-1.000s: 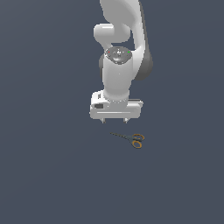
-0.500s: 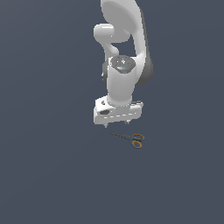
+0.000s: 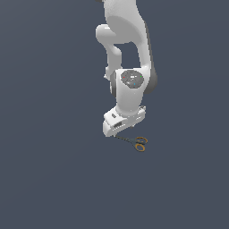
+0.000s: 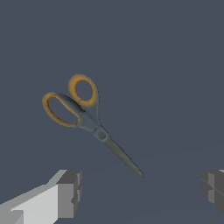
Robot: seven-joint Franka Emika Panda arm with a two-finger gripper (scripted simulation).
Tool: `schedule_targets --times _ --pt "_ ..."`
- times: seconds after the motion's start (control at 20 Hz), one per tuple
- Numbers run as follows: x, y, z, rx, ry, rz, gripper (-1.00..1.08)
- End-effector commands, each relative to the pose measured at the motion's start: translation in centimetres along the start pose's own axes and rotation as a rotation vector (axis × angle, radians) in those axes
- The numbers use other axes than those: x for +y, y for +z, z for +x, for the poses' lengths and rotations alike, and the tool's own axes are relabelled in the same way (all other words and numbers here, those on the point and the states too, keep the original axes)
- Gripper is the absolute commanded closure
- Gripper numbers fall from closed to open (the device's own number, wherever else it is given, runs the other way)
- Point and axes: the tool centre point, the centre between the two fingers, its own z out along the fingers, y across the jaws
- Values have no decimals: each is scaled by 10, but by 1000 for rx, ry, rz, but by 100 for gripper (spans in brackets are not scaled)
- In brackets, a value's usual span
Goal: Pick up the object and move it to a goal position.
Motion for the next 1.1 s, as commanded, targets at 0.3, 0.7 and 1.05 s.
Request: schedule_targets --times 0.3,0.7,1.05 --pt "-23 34 5 -4 -285 17 -92" --pt "-40 55 8 0 -466 32 -92" --pt "-46 62 9 3 -533 38 -92"
